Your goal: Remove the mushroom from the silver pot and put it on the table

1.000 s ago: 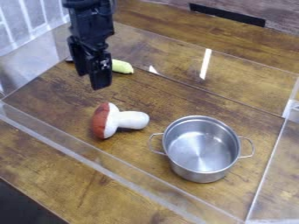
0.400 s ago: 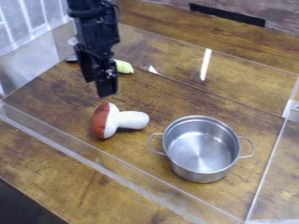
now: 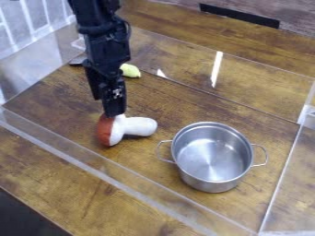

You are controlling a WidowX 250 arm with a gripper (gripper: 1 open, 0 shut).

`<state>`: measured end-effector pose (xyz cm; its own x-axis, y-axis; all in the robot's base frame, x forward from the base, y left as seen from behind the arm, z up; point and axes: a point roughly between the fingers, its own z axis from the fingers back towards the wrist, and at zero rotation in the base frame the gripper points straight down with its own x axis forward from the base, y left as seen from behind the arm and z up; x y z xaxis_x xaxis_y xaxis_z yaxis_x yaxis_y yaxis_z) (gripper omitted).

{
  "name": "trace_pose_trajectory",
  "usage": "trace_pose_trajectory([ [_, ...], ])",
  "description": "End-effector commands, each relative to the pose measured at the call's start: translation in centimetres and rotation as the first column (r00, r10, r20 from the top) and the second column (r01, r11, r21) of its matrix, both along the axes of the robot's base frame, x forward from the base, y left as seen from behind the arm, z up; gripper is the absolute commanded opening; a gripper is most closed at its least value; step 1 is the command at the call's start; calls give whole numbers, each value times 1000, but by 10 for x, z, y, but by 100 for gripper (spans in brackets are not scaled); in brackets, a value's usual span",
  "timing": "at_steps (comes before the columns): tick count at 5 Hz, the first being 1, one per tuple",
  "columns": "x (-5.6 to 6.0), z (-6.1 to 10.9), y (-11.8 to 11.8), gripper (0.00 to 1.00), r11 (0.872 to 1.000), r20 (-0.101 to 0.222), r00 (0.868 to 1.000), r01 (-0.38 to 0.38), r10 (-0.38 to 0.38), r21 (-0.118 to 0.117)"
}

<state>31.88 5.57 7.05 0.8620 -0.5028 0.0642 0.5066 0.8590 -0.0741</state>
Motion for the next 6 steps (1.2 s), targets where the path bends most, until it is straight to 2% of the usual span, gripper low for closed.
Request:
trace_pose_trajectory([
  [1,0,19,-2,100,999,56,998,-42,41,11],
  [2,-3,24,-7,100,997,57,995,-80,80,12],
  [3,-4,27,-7,100,996,58,994,-89,88,11],
  [4,-5,29,-6,0,995,58,994,-97,96,11],
  [5,-6,34,-6,0,994,60,992,-110,109,10],
  [6,6,45,-4,0,993,67,991,-115,115,3],
])
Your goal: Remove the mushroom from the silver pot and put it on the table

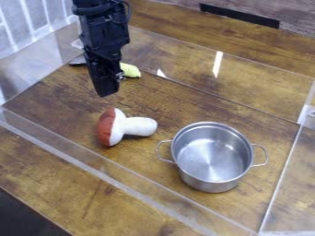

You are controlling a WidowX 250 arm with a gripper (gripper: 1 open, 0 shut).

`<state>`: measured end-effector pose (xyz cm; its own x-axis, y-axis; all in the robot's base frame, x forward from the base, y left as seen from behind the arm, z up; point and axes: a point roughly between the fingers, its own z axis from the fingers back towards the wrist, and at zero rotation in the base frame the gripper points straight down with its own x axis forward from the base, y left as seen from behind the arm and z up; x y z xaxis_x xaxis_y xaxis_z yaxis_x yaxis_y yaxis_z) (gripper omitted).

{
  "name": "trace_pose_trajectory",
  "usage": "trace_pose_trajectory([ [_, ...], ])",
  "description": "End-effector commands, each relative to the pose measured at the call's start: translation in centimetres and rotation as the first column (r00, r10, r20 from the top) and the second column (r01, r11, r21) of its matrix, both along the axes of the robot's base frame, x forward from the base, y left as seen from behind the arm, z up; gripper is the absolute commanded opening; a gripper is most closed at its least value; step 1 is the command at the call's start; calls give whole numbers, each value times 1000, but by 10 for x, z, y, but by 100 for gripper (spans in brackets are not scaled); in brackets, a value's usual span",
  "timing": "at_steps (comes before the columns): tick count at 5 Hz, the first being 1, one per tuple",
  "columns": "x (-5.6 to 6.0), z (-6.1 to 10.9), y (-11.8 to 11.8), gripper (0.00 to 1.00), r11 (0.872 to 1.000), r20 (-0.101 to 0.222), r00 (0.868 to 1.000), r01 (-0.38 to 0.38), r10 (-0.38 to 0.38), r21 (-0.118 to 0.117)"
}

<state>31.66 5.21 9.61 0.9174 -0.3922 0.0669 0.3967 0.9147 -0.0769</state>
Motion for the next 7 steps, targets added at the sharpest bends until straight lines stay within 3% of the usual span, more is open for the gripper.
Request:
trace_pose_trajectory([
  [1,14,18,1,0,999,69,997,-42,42,-8],
  [2,17,18,3,0,996,68,994,-80,82,-33],
  [4,-3,6,21,0,991,41,993,-107,111,-76],
  [5,7,-9,18,0,995,17,998,-66,67,-73],
  [6,19,-21,7,0,997,-2,1000,24,-25,-73],
  [7,21,-10,11,0,995,-18,997,72,-73,-64],
])
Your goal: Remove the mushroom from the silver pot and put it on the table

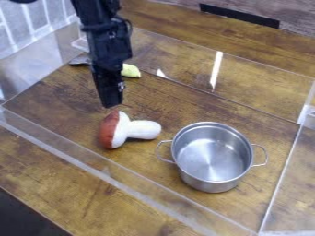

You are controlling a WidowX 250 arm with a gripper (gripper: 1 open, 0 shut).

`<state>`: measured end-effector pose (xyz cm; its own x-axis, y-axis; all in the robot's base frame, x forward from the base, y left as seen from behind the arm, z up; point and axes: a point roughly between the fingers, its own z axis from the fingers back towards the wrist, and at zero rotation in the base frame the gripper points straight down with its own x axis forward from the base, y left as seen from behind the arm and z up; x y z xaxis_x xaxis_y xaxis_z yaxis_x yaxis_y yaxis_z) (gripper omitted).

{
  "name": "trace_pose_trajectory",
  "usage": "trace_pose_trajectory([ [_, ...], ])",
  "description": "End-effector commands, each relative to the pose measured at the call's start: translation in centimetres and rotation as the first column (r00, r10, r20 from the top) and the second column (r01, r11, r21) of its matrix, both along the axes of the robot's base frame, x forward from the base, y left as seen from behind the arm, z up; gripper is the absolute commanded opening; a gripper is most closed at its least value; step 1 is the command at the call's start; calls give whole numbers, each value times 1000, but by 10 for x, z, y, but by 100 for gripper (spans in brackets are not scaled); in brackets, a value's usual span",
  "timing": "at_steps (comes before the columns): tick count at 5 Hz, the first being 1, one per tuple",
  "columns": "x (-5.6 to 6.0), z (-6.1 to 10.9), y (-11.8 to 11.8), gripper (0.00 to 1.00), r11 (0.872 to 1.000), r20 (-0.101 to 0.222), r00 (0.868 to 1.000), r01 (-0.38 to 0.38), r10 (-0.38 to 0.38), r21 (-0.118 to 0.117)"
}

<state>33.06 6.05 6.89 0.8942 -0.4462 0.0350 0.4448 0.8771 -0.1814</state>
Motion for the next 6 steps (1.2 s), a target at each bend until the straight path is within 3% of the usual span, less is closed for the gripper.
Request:
trace_pose_trajectory([
  [1,6,24,12,0,999,56,998,30,-31,14],
  [2,6,28,23,0,999,65,997,50,-50,7],
  [3,0,32,23,100,1000,70,997,14,-14,6],
  [4,-5,32,21,0,1000,64,998,-17,18,-6],
  [6,-10,38,19,0,1000,66,997,27,-27,-3],
])
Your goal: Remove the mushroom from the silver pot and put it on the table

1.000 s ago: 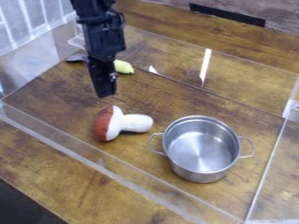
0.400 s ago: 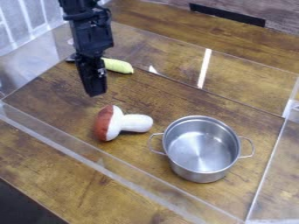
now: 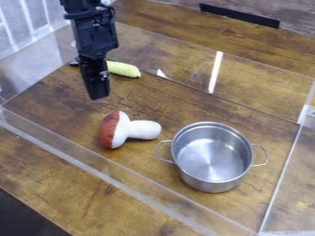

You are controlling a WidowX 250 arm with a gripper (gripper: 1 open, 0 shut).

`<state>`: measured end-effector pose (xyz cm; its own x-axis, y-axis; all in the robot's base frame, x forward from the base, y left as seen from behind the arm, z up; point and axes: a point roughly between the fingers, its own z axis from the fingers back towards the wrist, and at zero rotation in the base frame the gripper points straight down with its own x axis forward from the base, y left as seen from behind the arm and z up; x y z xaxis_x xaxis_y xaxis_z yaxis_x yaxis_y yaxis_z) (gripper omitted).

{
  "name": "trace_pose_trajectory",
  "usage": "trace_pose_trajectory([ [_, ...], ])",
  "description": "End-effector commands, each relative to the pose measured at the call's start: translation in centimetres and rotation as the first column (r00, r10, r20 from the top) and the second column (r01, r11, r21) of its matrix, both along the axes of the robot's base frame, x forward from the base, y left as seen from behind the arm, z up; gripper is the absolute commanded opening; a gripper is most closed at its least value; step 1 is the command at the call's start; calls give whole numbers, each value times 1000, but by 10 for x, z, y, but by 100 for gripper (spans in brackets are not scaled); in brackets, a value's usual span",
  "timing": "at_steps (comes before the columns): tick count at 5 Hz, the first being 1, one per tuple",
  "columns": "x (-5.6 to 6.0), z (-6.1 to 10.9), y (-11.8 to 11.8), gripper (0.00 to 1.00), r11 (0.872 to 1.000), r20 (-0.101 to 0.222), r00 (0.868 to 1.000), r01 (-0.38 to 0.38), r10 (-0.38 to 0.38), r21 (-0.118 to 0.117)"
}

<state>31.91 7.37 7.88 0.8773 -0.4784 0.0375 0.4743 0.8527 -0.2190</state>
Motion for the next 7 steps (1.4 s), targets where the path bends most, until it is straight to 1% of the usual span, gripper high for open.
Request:
trace_pose_trajectory([
  [1,3,19,10,0,1000,80,997,-8,5,27],
  [2,5,10,14,0,1000,77,997,-3,1,25],
  [4,5,3,11,0,999,64,998,-29,27,28],
  [5,8,7,9,0,999,57,998,-37,35,32],
  [6,12,12,8,0,998,54,998,-43,41,40],
  [7,15,14,7,0,998,48,998,-45,43,44],
])
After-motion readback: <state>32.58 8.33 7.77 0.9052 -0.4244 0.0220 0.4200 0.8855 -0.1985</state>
